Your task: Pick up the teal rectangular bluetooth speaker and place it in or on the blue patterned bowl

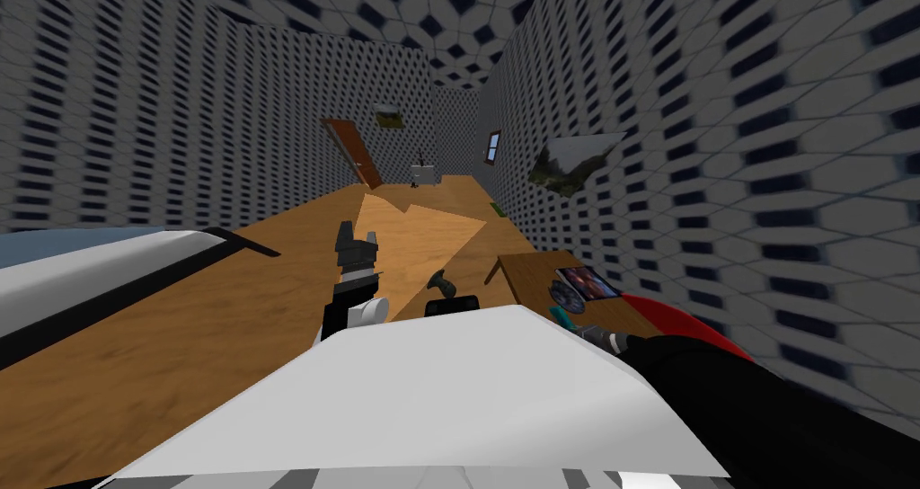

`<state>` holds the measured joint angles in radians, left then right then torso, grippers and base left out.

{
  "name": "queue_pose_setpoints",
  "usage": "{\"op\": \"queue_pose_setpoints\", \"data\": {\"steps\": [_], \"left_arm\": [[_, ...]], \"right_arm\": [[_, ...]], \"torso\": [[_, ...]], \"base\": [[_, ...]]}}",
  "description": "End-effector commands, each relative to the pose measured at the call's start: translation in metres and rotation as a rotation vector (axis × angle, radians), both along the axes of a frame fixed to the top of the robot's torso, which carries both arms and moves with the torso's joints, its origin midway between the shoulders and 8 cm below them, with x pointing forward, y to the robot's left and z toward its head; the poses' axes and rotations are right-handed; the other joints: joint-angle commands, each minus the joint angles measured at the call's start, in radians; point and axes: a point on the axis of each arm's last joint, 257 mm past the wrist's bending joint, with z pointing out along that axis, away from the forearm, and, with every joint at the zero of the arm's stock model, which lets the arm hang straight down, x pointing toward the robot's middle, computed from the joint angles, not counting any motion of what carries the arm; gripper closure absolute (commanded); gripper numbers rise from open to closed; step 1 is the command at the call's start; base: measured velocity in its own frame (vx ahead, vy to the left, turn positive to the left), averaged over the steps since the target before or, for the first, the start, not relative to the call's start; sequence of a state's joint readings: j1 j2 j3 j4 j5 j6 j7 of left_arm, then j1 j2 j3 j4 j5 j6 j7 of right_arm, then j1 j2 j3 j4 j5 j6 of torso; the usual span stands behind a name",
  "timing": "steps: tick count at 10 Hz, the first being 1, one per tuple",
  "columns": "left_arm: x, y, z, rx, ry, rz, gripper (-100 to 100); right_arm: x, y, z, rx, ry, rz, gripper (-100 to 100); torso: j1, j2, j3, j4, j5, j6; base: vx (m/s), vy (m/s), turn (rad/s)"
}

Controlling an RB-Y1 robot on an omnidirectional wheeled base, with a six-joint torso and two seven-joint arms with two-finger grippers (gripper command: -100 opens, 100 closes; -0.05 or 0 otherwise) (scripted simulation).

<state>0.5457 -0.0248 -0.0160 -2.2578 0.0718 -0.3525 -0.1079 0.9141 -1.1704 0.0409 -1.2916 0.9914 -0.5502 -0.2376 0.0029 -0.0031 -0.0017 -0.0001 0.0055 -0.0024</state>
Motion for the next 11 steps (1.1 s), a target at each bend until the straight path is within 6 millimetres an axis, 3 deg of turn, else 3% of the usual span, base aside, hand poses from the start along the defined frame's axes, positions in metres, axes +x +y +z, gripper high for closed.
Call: {"op": "queue_pose_setpoints", "data": {"steps": [1, 11], "left_arm": [[0.000, 0.000, 0.000, 0.000, 0.000, 0.000, 0], [0.000, 0.000, 0.000, 0.000, 0.000, 0.000, 0]], "right_arm": [[0.008, -0.003, 0.012, 0.009, -0.001, -0.001, 100], [0.052, -0.028, 0.069, 0.004, 0.016, 0.023, 100]], "torso": [[0.000, 0.000, 0.000, 0.000, 0.000, 0.000], [0.002, -0.004, -0.003, -0.001, 0.001, 0.003]], "base": [[0.025, -0.049, 0.080], [0.080, -0.057, -0.078]]}}
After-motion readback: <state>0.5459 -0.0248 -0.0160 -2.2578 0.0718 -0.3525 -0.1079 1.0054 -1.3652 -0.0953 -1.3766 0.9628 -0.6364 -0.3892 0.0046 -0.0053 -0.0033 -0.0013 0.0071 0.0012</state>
